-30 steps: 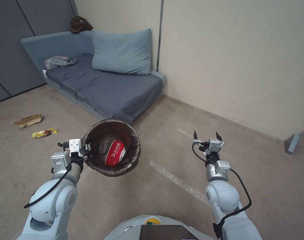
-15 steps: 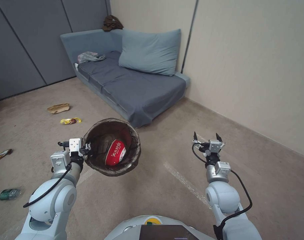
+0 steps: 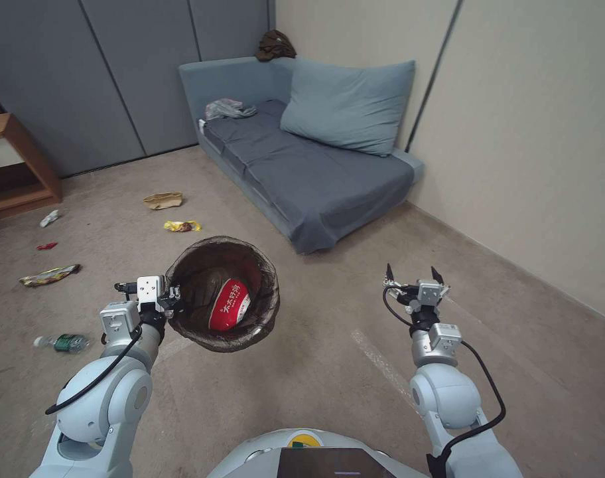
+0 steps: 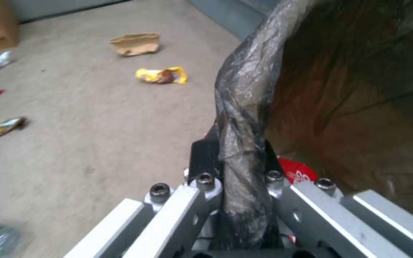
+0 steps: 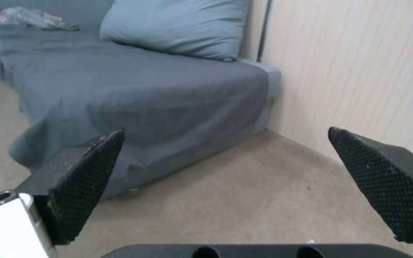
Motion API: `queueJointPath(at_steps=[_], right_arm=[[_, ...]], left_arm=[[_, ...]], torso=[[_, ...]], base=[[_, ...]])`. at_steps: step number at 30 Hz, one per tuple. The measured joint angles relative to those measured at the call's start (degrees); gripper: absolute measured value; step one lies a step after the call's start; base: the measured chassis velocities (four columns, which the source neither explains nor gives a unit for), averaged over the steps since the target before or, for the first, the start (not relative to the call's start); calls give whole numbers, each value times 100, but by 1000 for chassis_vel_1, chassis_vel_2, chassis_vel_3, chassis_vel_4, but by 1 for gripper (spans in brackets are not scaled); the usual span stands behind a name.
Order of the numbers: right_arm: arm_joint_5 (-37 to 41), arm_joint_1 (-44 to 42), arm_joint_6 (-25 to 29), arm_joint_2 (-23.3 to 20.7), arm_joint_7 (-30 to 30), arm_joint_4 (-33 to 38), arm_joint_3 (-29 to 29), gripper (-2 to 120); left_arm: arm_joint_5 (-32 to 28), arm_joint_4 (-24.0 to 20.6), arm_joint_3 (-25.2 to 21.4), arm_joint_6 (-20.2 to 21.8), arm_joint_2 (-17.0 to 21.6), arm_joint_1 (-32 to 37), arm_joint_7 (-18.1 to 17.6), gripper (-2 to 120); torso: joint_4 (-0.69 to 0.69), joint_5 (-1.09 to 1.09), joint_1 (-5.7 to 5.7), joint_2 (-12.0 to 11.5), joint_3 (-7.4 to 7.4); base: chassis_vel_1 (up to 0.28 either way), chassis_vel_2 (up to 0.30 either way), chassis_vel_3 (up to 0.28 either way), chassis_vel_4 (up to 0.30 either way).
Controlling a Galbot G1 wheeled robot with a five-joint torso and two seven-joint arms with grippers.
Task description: Pick up the trash bin, then pick up the garbage from the floor and place it into the trash bin.
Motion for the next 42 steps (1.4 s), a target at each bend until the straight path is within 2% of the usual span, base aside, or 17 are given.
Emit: queueJointPath(at_steps=[7,11,42], right_arm=[[210,-108,-478,-96,119,588,201,100],[258,-128,-535,-102,112,694,221,100],[180,-114,-423,4,-7,544,127,100]], left_arm=[[50,-12,-10,-1,-58,-4,26,0],[53,-20,-10,-2,-81,-15,31,0],[40,-29,-61,-2,-104,-23,65,0]], torso=[[0,0,0,0,0],[0,0,0,0,0],[0,0,0,-1,0]], base=[[88,93,89,83],[68,76,90,81],[83,73,80,79]])
